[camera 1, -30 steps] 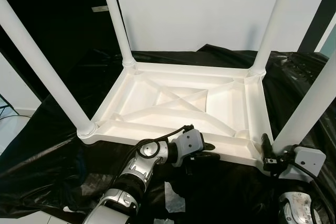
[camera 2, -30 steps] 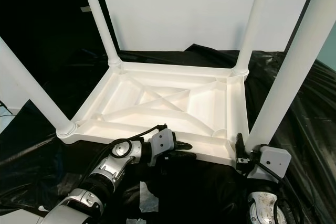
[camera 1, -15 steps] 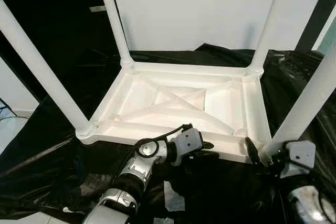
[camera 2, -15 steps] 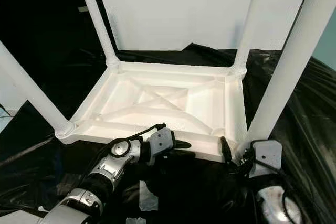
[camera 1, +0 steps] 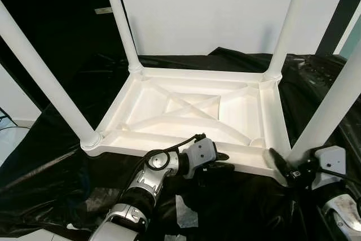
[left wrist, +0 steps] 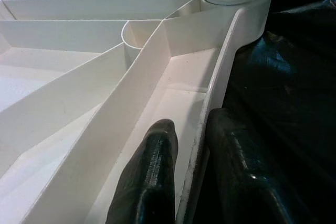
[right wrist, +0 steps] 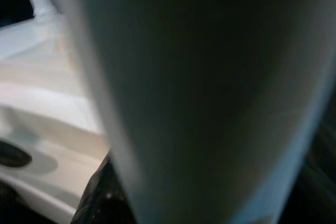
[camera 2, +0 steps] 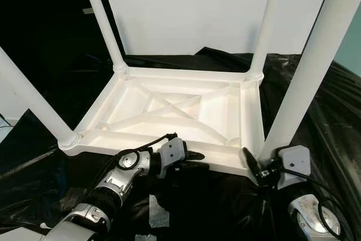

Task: Building children table

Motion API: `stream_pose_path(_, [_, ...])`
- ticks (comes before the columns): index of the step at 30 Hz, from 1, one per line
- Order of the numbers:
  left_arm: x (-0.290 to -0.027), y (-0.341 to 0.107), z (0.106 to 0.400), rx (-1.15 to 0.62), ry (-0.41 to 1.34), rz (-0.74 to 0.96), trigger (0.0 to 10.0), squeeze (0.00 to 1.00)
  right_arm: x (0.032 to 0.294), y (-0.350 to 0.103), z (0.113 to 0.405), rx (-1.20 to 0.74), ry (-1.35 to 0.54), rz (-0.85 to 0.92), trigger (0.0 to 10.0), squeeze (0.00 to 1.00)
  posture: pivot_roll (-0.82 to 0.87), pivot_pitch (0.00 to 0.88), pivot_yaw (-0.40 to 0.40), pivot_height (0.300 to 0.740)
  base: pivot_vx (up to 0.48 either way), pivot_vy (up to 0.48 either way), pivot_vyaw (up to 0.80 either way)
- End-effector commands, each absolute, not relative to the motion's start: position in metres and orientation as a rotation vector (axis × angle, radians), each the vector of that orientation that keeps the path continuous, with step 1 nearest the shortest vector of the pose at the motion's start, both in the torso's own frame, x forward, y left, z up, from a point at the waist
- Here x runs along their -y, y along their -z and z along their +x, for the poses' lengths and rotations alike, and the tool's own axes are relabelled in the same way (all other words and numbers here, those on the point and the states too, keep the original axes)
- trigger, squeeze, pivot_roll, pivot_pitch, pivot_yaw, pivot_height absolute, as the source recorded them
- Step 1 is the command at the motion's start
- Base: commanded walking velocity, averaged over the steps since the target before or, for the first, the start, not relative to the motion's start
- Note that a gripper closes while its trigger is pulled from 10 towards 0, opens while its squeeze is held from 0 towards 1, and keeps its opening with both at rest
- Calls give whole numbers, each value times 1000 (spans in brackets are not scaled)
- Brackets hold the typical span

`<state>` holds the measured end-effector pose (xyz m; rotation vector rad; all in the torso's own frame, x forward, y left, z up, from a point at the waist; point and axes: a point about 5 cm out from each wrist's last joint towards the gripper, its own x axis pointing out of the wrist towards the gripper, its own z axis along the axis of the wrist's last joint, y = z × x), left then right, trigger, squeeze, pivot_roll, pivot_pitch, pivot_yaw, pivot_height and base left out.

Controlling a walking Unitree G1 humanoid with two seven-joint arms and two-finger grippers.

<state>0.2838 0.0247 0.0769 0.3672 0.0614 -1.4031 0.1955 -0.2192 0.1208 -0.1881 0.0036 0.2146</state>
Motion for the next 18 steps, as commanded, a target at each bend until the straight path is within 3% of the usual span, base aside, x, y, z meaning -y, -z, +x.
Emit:
stream_pose_path(1, [-26,-45,275,-201,1228,340,10000,0,193,-114,195,-14,-319,-138,0,0,-135,0,26,740,0,0,0])
stream_pose_path(7, [-25,-46,276,-197,1230,342,10000,0,181,-95,190,-27,-96,-49,0,0,-131,0,30,740,0,0,0])
stream_pose_path(12, [-27,-46,276,-199,1230,345,10000,0,193,-94,191,1,119,-78,0,0,-130,0,32,740,0,0,0])
stream_pose_path(17, [-28,-45,275,-201,1232,346,10000,0,194,-95,194,13,167,-88,0,0,-129,0,32,740,0,0,0])
stream_pose_path(18, [-28,-45,275,-201,1232,346,10000,0,193,-95,194,10,162,-83,1843,0,-129,0,32,740,0,0,0])
